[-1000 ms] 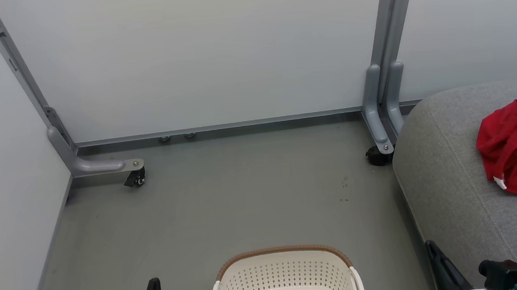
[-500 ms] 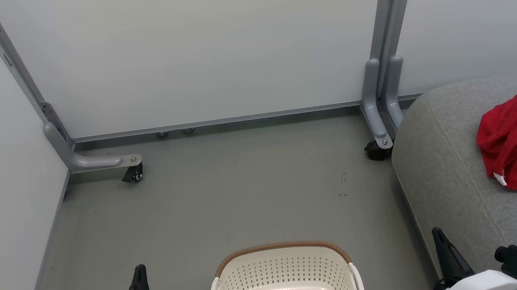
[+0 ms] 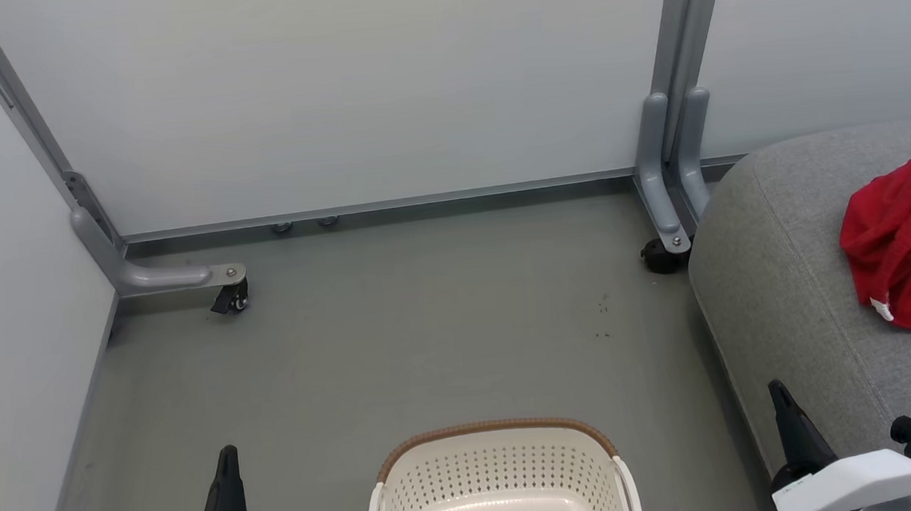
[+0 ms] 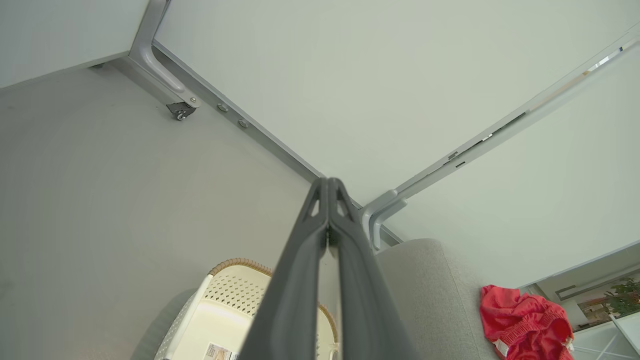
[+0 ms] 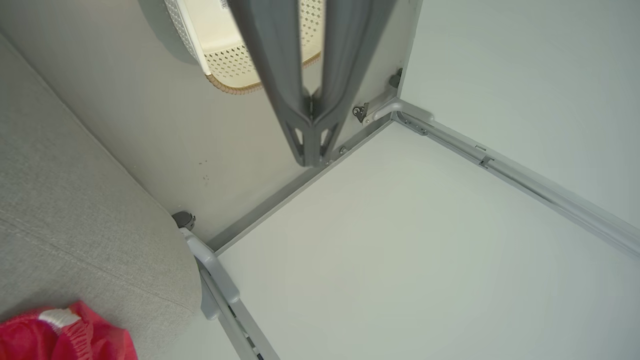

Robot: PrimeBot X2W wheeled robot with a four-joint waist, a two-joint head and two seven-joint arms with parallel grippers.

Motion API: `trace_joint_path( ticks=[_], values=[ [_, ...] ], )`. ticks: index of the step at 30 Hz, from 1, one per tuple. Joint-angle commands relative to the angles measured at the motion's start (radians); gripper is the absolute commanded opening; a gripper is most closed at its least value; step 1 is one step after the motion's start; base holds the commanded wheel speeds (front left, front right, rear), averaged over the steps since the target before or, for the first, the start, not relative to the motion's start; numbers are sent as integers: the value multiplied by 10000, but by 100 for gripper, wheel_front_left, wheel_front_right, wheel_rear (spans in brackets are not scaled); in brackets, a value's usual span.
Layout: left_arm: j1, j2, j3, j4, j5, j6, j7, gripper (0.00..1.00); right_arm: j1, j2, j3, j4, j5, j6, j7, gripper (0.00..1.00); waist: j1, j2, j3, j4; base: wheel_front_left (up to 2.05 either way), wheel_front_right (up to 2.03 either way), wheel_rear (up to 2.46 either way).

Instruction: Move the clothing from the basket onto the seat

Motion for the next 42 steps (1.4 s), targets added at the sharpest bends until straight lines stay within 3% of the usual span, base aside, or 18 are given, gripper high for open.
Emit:
trace_joint_path(
  ticks=[1, 42],
  values=[
    [-363, 92, 92, -79, -359, -54, 70, 0, -284, -87, -70, -73, 366, -5, 78, 0, 0, 0, 20, -4, 0, 0, 0],
    [-1436, 98, 925, 239, -4456, -250, 1205, 0, -1192, -123, -557, 212, 4791, -10, 1210, 0, 0, 0, 505, -100, 0, 0, 0]
  ],
)
